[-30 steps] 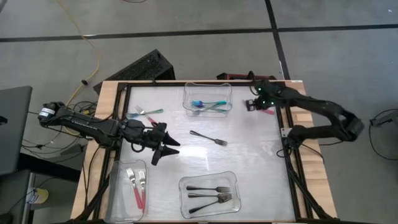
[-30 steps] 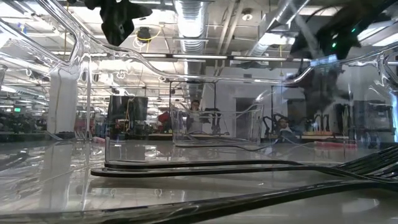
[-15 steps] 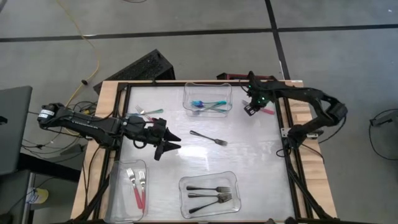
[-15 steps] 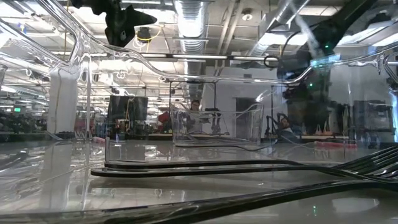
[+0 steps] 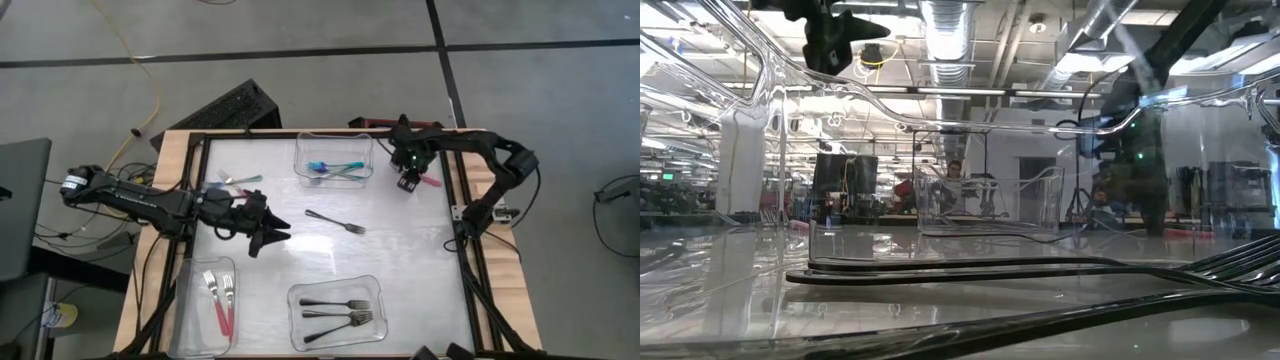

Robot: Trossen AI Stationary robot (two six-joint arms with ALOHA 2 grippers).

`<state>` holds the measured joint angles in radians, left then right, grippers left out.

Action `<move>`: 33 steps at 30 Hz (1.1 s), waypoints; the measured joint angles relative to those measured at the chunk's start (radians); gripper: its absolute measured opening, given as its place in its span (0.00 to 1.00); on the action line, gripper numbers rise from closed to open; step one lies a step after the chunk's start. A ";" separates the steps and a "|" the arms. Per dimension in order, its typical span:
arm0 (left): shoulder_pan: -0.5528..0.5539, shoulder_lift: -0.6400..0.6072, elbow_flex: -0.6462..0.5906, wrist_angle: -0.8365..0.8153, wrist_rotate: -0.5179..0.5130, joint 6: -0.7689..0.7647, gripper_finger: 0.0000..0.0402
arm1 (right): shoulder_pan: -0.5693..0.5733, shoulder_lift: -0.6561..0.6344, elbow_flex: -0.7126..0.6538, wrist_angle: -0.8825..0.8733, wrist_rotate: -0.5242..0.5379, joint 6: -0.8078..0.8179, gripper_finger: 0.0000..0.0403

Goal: Sort silverware by color (type)
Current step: Put the pink fork into the bottom left transparent bin

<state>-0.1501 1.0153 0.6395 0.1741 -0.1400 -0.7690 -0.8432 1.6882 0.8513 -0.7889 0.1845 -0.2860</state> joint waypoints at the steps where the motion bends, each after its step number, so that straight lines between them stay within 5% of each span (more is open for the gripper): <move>1: -0.004 0.000 0.000 0.000 -0.008 0.000 0.40 | 0.004 0.002 0.000 0.002 0.000 0.000 0.46; 8: -0.032 0.000 0.000 -0.004 -0.031 -0.004 0.40 | 0.017 -0.055 -0.017 0.007 -0.011 0.024 0.14; 22: -0.057 0.000 0.000 -0.008 -0.025 0.068 0.40 | 0.038 -0.351 -0.019 -0.144 0.001 0.255 0.14; 33: -0.050 0.000 0.000 -0.011 -0.024 0.236 0.40 | 0.226 -0.687 -0.017 -0.161 -0.087 0.580 0.13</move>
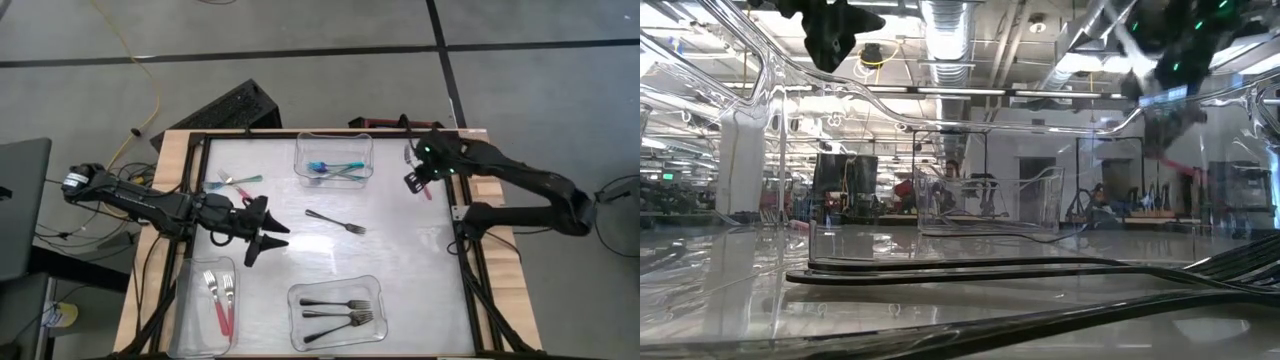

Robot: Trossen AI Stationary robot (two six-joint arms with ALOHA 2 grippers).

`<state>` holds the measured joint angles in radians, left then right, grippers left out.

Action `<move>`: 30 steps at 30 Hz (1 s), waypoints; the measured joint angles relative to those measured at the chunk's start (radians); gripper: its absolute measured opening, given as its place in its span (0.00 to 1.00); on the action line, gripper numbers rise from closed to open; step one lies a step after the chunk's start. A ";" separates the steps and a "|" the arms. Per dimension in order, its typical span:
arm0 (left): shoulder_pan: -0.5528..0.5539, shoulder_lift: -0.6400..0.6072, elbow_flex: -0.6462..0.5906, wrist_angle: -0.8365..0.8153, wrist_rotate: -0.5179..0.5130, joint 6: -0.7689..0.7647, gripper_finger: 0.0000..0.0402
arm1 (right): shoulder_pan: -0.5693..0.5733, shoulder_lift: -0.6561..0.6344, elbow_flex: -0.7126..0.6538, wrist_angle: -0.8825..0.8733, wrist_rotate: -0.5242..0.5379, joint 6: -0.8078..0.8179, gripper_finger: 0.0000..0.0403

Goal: Sort silverware by color (type)
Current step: Put the pink fork into the bottom left transparent bin

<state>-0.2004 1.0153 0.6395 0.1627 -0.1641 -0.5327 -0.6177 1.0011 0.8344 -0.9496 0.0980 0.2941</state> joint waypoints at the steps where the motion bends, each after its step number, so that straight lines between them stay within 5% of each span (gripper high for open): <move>1: 0.005 0.000 0.000 0.000 0.002 0.013 0.40 | 0.024 -0.028 0.000 0.009 -0.013 0.036 0.13; 8: 0.046 0.000 0.000 0.007 -0.001 0.068 0.40 | 0.257 -0.175 0.000 0.240 -0.055 0.251 0.13; 13: 0.052 0.000 0.000 0.014 -0.005 0.073 0.40 | 0.456 -0.170 0.001 0.529 0.016 0.336 0.13; 20: 0.052 0.001 0.000 0.057 -0.078 0.090 0.40 | 0.677 0.006 0.002 0.913 0.209 0.335 0.13; 30: 0.052 0.146 0.002 0.264 -0.110 0.081 0.40 | 0.729 0.285 0.003 1.405 0.219 0.323 0.13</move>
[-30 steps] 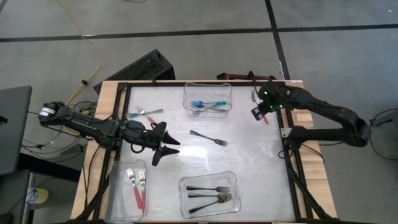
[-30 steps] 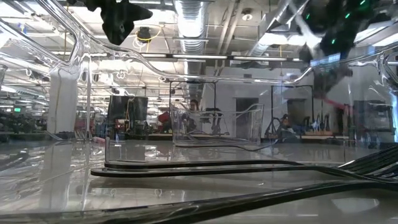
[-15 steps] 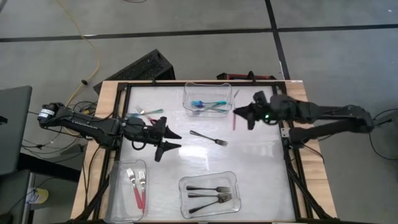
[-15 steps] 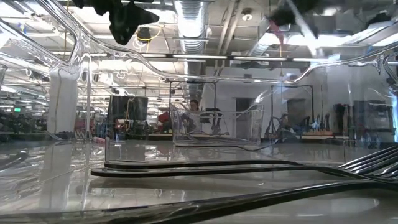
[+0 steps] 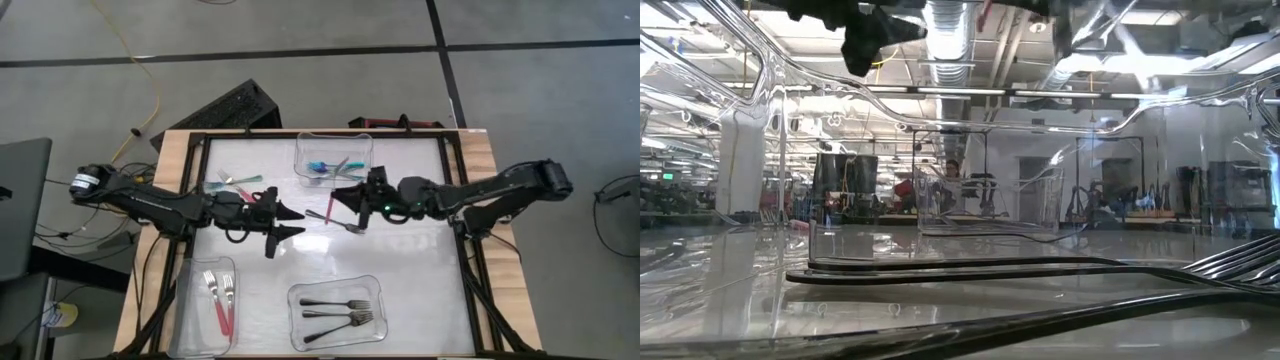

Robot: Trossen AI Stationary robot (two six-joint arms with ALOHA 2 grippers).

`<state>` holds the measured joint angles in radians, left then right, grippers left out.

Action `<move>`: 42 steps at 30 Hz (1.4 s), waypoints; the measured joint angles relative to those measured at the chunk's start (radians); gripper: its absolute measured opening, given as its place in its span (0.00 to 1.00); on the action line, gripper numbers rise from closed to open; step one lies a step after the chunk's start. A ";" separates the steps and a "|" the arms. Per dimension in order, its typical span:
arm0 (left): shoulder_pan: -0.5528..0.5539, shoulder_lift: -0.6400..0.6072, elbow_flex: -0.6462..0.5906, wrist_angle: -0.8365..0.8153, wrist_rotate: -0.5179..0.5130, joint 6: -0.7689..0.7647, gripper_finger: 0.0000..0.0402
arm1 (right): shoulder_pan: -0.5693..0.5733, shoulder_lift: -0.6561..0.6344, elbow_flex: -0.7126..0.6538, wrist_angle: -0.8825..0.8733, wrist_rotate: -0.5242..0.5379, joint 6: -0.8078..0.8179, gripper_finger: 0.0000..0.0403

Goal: Sort silverware by color (type)
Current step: Put the pink fork into the bottom left transparent bin

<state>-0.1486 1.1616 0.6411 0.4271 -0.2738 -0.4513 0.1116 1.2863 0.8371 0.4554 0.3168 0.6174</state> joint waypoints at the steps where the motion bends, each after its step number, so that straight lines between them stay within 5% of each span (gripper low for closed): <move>1: 0.000 0.010 0.000 0.012 0.000 0.006 0.41 | 0.000 0.016 0.000 0.018 0.000 0.000 0.13; 8: 0.000 0.018 -0.001 0.037 0.001 0.044 0.44 | 0.000 0.084 0.000 0.053 -0.034 0.026 0.13; 17: -0.002 0.018 -0.001 0.028 0.013 0.058 0.62 | 0.000 0.167 0.035 0.059 -0.053 0.030 0.13; 27: 0.000 0.001 0.024 0.022 -0.190 0.104 0.65 | 0.005 0.280 0.125 -0.160 -0.064 -0.003 0.13; 37: 0.042 0.038 0.305 -0.454 -0.301 0.019 0.64 | 0.011 0.374 0.298 -0.436 -0.056 -0.054 0.13; 42: 0.050 0.112 0.370 -0.485 -0.261 -0.004 0.64 | 0.011 0.419 0.377 -0.528 -0.055 -0.069 0.13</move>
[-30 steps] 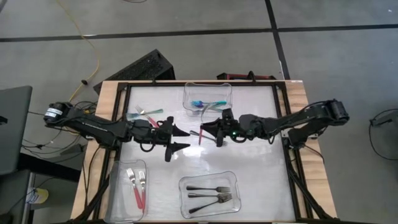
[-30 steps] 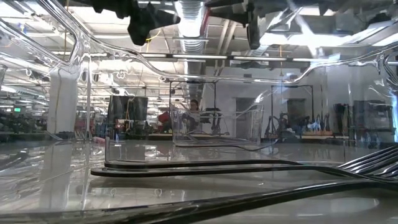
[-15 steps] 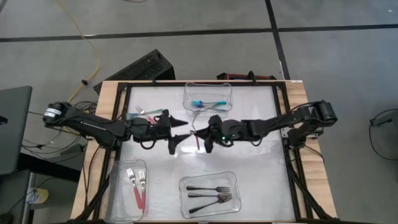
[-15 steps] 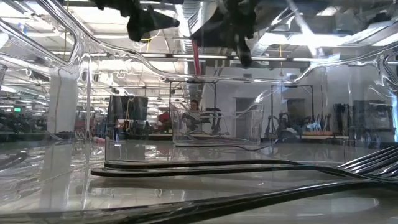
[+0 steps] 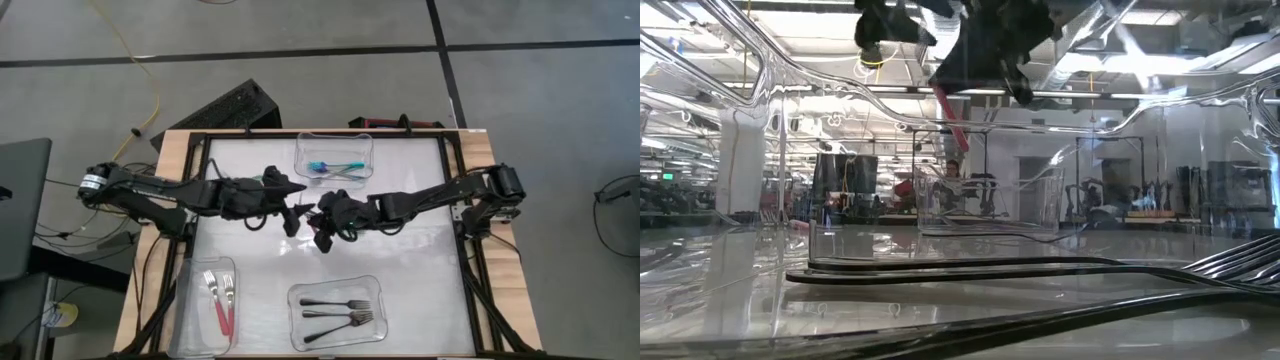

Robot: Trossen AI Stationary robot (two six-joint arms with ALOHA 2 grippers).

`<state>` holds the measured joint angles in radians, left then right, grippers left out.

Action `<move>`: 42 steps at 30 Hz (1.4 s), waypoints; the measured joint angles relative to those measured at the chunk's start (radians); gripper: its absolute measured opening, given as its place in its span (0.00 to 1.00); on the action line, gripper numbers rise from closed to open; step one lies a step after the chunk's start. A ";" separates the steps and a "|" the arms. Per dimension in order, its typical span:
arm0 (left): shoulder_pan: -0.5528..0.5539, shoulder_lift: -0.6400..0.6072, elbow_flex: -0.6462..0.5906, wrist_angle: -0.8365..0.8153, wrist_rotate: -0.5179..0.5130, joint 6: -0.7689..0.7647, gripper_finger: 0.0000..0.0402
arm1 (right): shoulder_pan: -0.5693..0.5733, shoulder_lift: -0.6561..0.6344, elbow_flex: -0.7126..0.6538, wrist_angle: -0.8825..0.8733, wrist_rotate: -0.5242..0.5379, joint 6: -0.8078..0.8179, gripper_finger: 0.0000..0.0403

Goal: Sort silverware by color (type)
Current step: Put the pink fork into the bottom left transparent bin

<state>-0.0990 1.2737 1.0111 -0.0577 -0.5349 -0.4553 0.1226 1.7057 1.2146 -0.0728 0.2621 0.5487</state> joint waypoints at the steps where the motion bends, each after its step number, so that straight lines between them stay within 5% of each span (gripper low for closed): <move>1: -0.001 0.013 0.007 -0.004 -0.001 0.005 0.64 | -0.001 0.010 0.012 -0.012 0.000 -0.002 0.13; 14: -0.005 -0.023 0.092 -0.229 -0.188 -0.051 0.64 | -0.006 0.013 0.041 -0.058 0.025 -0.028 0.03; 21: -0.005 -0.039 0.090 -0.263 -0.178 -0.017 0.64 | -0.006 0.013 0.041 -0.061 0.025 -0.027 0.07; 29: 0.084 0.027 0.089 -0.559 0.188 0.009 0.64 | -0.006 0.013 0.041 -0.071 0.001 -0.026 0.05; 35: 0.147 0.167 0.089 -0.620 0.577 0.468 0.64 | 0.001 0.013 0.040 -0.100 -0.015 -0.019 0.09; 42: 0.094 0.359 0.089 -0.623 0.606 0.677 0.64 | 0.003 0.013 0.039 -0.170 -0.058 0.022 0.10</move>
<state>-0.0050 1.6323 1.1000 -0.6810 0.0714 0.2216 0.1254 1.7187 1.2537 -0.2430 0.2036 0.5705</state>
